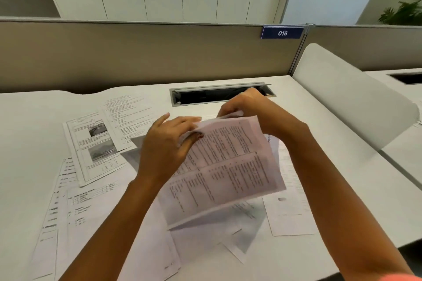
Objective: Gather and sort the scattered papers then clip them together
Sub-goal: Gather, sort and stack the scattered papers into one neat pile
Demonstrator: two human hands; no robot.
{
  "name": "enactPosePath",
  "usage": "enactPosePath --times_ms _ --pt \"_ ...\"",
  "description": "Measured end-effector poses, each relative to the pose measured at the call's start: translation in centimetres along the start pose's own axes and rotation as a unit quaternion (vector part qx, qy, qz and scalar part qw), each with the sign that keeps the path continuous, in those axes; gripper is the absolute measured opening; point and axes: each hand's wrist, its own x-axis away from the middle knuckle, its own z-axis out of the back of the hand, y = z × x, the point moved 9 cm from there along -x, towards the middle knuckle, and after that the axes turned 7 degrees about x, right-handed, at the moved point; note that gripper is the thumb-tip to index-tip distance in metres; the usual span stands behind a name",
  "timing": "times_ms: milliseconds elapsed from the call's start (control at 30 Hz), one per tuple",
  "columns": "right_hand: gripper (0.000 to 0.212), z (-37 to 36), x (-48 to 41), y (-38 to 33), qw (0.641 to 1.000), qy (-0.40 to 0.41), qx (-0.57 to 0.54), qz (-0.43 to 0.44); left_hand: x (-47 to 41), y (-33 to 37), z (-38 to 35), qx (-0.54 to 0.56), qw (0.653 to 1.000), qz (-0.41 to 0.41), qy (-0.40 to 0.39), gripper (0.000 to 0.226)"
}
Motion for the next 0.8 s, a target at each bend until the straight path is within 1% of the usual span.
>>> enactPosePath --times_ms 67,167,233,267,300,333,367,400,433,467,533,567,600,633,667,700,767,800 --pt "0.023 0.7 -0.4 -1.0 1.0 0.004 -0.008 0.014 0.1 0.0 0.3 0.019 1.0 0.017 0.007 0.04" --pt "0.022 2.4 0.3 -1.1 0.997 0.046 -0.06 0.034 0.5 -0.5 1.6 0.029 0.999 0.015 0.037 0.033" --pt "0.018 3.1 1.3 0.8 0.993 0.07 -0.092 0.012 1.0 -1.4 2.9 0.052 0.995 0.038 0.075 0.027" --pt "0.021 3.1 1.8 2.1 0.989 0.07 -0.128 -0.007 1.3 -1.8 3.7 0.066 0.992 0.053 0.098 0.025" --pt "0.034 2.8 2.6 3.3 0.981 0.064 -0.182 -0.025 1.7 -2.2 4.3 0.081 0.987 0.072 0.12 0.024" --pt "0.054 2.4 3.3 4.3 0.967 0.063 -0.246 -0.035 2.1 -2.6 4.8 0.099 0.98 0.096 0.141 0.023" --pt "0.074 1.9 4.1 5.3 0.948 0.069 -0.309 -0.044 2.4 -3.1 5.1 0.118 0.972 0.124 0.158 0.022" --pt "0.087 1.3 4.8 5.8 0.927 0.08 -0.365 -0.047 2.8 -3.5 5.3 0.139 0.963 0.154 0.173 0.023" --pt "0.093 0.5 5.4 6.0 0.906 0.093 -0.412 -0.043 3.1 -4.0 5.3 0.16 0.952 0.182 0.185 0.024" --pt "0.093 -0.6 5.7 6.0 0.886 0.105 -0.45 -0.04 3.4 -4.5 5.1 0.185 0.941 0.205 0.195 0.028" --pt "0.094 -3.4 5.8 5.9 0.846 0.133 -0.511 -0.079 4.1 -5.4 4.6 0.232 0.915 0.246 0.219 0.035" --pt "0.095 -5.1 5.8 6.1 0.815 0.153 -0.548 -0.114 4.5 -5.9 4.3 0.245 0.902 0.268 0.233 0.037" --pt "0.094 -6.8 5.8 6.3 0.776 0.173 -0.588 -0.146 5.0 -6.4 4.0 0.248 0.892 0.287 0.246 0.036" --pt "0.091 -8.4 5.9 6.3 0.743 0.184 -0.621 -0.17 5.3 -6.9 3.6 0.248 0.884 0.305 0.252 0.034" --pt "0.084 -9.7 5.9 5.9 0.723 0.183 -0.639 -0.185 5.7 -7.4 3.2 0.252 0.876 0.323 0.254 0.033" --pt "0.075 -10.7 5.9 5.3 0.723 0.175 -0.64 -0.194 6.0 -7.9 2.8 0.264 0.867 0.338 0.254 0.032" --pt "0.051 -11.7 5.8 4.2 0.749 0.176 -0.606 -0.204 6.5 -8.4 2.3 0.282 0.857 0.351 0.251 0.029" --pt "0.041 -11.6 5.8 3.9 0.761 0.197 -0.581 -0.209 6.6 -8.5 2.2 0.282 0.857 0.349 0.253 0.027"
